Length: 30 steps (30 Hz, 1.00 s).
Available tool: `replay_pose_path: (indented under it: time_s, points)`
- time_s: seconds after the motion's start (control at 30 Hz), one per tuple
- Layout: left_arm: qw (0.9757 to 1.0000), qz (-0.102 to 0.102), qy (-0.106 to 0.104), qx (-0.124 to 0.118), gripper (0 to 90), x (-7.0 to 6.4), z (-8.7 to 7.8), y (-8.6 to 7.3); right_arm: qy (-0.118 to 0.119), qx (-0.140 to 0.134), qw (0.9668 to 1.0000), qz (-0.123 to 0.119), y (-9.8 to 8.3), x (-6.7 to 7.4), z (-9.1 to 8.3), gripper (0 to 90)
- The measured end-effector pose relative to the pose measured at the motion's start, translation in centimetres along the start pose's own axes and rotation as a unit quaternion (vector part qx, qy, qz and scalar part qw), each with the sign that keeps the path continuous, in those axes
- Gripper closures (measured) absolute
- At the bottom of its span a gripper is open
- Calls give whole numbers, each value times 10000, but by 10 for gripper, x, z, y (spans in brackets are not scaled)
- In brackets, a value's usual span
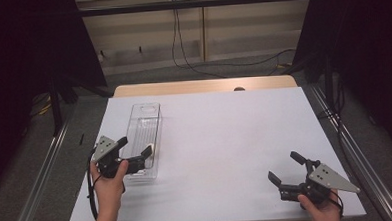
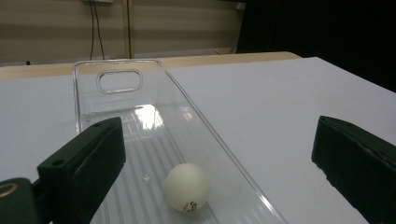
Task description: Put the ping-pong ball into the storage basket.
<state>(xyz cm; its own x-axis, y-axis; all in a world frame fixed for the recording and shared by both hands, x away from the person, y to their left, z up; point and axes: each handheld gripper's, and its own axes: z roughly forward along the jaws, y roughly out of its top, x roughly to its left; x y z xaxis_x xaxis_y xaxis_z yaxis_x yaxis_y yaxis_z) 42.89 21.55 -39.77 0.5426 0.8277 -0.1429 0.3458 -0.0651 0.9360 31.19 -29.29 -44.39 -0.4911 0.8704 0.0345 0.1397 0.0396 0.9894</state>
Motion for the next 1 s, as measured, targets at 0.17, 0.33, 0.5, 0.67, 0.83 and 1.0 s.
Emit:
replay_pose_path:
  time_s: [0.17, 0.33, 0.5, 0.67, 0.83, 1.0]
  points:
    - [9999, 25, -137, -71, 32, -3, -5, -6, 2, 18, 10000, 0, 0, 0, 0, 19]
    - [9999, 47, -129, -81, 32, -3, -9, -9, 7, 21, 10000, 1, 0, 0, 0, 18]
    - [9998, 63, -138, -154, 31, -3, -11, -13, -1, 15, 10000, 3, 0, 0, 0, 18]
    - [9998, 96, -156, -126, 32, -4, -14, -20, 0, 16, 10000, 0, 0, 0, 0, 18]
    - [9996, 76, -243, -145, 32, -4, -20, -27, 7, 20, 10000, 0, 0, 0, 0, 18]
    - [9993, 24, -293, -239, 32, -5, -24, -33, -15, -4, 10000, 29, 0, 1, 1, 18]
